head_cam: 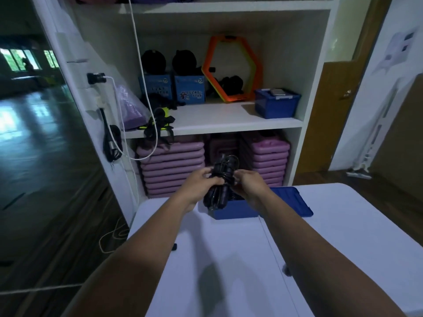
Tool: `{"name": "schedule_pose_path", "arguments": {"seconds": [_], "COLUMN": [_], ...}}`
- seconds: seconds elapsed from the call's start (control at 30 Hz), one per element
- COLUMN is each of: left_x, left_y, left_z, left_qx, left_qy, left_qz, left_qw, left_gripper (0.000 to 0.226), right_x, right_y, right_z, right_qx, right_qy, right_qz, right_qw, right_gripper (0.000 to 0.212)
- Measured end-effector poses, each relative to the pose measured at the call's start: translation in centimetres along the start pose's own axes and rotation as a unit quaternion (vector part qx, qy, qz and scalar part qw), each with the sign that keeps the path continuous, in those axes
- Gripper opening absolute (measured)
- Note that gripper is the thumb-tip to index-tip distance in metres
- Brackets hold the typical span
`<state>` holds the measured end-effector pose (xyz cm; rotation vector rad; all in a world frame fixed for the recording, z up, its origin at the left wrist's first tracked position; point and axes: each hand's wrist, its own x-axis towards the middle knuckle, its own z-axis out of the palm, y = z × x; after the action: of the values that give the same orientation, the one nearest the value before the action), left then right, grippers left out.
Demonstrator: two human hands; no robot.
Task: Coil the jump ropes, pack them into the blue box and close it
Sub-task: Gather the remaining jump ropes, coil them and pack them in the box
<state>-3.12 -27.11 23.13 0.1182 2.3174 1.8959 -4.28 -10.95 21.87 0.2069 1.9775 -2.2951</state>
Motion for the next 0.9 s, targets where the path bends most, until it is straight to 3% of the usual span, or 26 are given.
{"name": "schedule_pose_path", "arguments": {"seconds": [0.1,0.2,0.43,0.57,0.7,0.8,0.9], "left_x": [4.0,8.5,19.7,26.0,26.8,27.8,28.2], "left_y": [-1.3,-2.5,-8.2,-15.1,-14.8,-16.0,-17.3], "left_z": [1.6,3.0,5.2,5.3,7.0,7.7,8.1], "left_qx": [-0.01,0.003,0.128,0.236,0.339,0.418,0.468], "left_qy": [0.038,0.089,0.162,0.15,0.125,0.095,0.065], "left_qz": [-0.024,-0.063,-0.092,-0.137,-0.151,-0.186,-0.212], "left_qw": [0.999,0.994,0.974,0.95,0.92,0.884,0.855], "left_gripper": [0.026,0.021,0.025,0.045,0.051,0.064,0.061], "right_x": [3.3,7.2,15.5,19.1,21.6,22.5,22.5], "right_y": [0.3,1.1,6.1,9.6,13.2,14.5,15.1], "right_z": [-2.9,-6.3,-13.2,-15.2,-16.4,-17.0,-17.4], "right_qx": [-0.028,-0.076,-0.298,-0.404,-0.413,-0.429,-0.422], "right_qy": [-0.001,0.037,0.071,0.061,0.051,0.054,0.067], "right_qz": [0.003,-0.004,-0.01,0.007,0.022,0.002,-0.032], "right_qw": [1.0,0.996,0.952,0.912,0.909,0.901,0.904], "right_gripper": [0.043,0.027,0.033,0.028,0.026,0.027,0.023]}}
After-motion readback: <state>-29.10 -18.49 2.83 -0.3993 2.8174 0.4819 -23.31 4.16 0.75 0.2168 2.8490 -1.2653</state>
